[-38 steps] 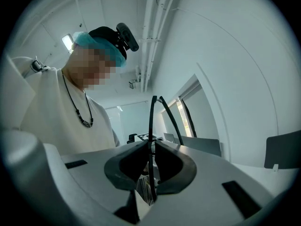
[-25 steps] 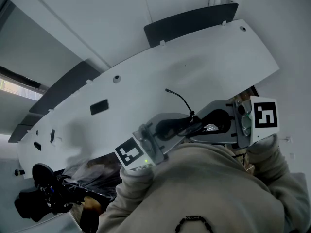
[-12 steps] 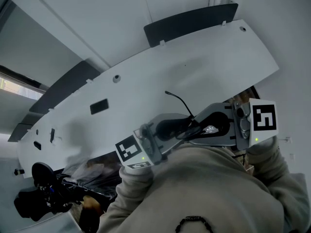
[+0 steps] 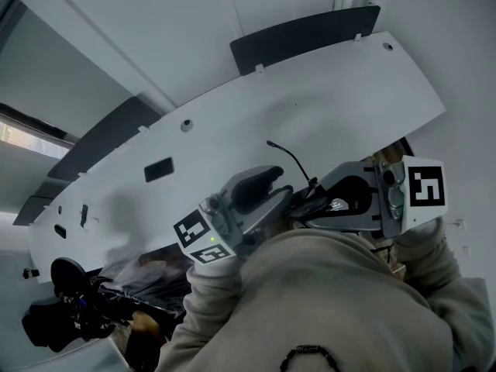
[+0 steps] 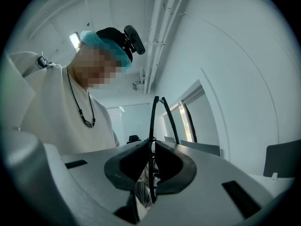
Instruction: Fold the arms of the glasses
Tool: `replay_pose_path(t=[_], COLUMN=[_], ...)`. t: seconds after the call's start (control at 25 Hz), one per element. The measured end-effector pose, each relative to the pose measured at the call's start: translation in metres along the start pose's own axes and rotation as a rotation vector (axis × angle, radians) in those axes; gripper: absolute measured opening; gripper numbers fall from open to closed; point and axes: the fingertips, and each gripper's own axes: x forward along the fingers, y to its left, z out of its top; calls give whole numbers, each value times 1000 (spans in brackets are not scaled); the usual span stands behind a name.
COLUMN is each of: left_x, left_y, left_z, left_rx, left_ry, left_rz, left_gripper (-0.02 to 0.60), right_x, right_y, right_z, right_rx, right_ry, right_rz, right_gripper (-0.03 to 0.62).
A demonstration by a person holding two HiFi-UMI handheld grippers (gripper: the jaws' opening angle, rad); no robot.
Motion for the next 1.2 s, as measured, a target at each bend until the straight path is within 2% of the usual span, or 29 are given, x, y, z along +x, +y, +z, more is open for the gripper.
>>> replay_pose_path(t=[0.2, 0.56, 0.8, 0.84, 0.92, 1.2], left_x=[2, 9, 10, 9, 6, 6], left_y=[15, 14, 10, 10, 12, 7], left_z=[-8, 4, 16, 18, 22, 30], left_rx=[-65, -93, -81, -77, -59, -16], left_ry=[13, -40, -53, -55, -60, -54], left_rz=[87, 63, 45, 47, 56, 43], left_gripper=[146, 152, 152, 149, 83, 52], right_x=[1, 9, 12, 12, 13, 12], right_y=[17, 35, 36, 36, 36, 34], right_z=[9, 8, 7, 7, 8, 4], right_rx=[-33, -53, -50, -47, -47, -22], right_ry=[-35, -33, -24, -25, -28, 2], right_rz=[51, 157, 175, 175, 178, 168], right_gripper=[58, 58, 58, 58, 58, 58])
